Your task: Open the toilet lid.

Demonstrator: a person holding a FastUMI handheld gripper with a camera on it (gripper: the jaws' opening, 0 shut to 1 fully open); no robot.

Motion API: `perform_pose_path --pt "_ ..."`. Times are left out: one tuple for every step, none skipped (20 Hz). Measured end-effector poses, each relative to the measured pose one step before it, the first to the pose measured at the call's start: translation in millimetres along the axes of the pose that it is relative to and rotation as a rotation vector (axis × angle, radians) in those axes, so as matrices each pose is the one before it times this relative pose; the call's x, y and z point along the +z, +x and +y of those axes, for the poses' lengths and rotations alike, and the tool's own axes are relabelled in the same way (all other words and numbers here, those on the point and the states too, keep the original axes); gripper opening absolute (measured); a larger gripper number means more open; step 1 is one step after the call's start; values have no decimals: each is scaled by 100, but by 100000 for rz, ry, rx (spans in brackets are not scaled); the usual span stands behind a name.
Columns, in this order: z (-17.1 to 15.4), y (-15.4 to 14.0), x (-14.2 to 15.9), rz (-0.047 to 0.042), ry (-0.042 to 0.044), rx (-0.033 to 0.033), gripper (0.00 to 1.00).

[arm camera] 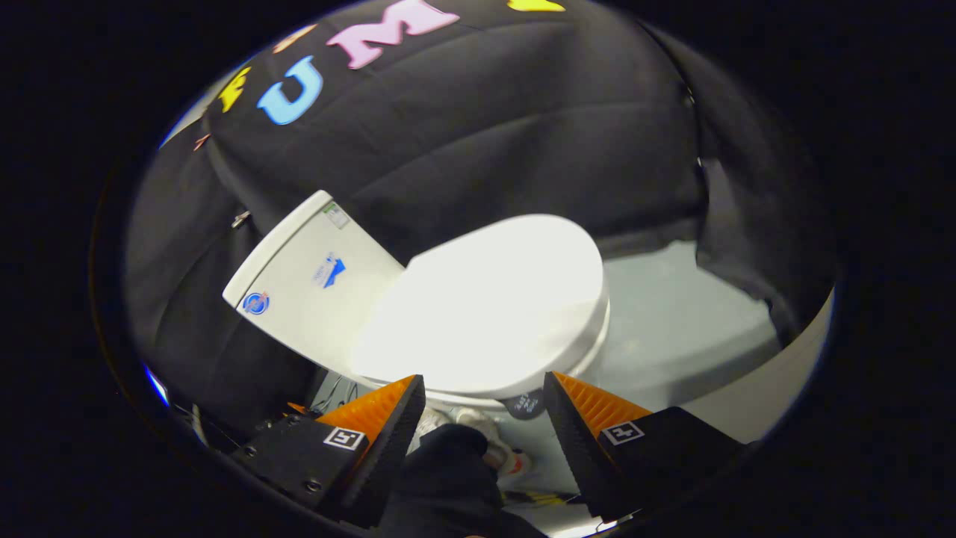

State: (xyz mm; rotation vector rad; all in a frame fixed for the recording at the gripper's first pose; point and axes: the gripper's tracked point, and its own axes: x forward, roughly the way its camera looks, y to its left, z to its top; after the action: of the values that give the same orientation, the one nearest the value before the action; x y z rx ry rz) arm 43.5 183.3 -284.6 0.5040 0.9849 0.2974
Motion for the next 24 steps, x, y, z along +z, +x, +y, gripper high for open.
perform_pose_path --pt "-879 1169 -1435 5204 6174 665 99" --pt "-827 1339 -1309 5047 6399 379 99" --pt "-1453 1121 -874 3329 4629 -1658 99" --pt "-976 1297 -371 1521 2596 -633 99" --pt "-872 722 33 957 2132 -1078 99" --pt "-1048 919 -1 480 2724 -1278 94" --pt "-346 656 135 524 2927 744 94" --pt "-18 549 -522 2286 869 740 94" --pt "306 -24 -266 1001 -1346 2841 92" --pt "337 692 -201 -594 -1058 1488 77" --pt "293 254 211 -859 -517 -154 61" --pt "195 211 -260 -95 -1515 18 45" --pt "-138 -160 -29 -723 -3516 -560 46" --pt "-298 -407 -880 -1471 -1347 418 46" --pt "68 -1106 1889 1116 -170 -876 35" --pt "113 1127 -516 -84 126 50 35" --pt "41 63 -129 566 -1131 -40 35" --pt "-9 -76 9 -198 -1609 79 35" --pt "-138 -939 479 -2772 2053 811 35" --pt "550 365 256 380 2444 1209 15" --pt "180 -167 -394 890 -64 1535 14" --pt "-14 -169 192 204 806 2269 14" --pt "287 -21 -141 788 1191 1233 14" --pt "249 -224 -65 117 163 336 14"
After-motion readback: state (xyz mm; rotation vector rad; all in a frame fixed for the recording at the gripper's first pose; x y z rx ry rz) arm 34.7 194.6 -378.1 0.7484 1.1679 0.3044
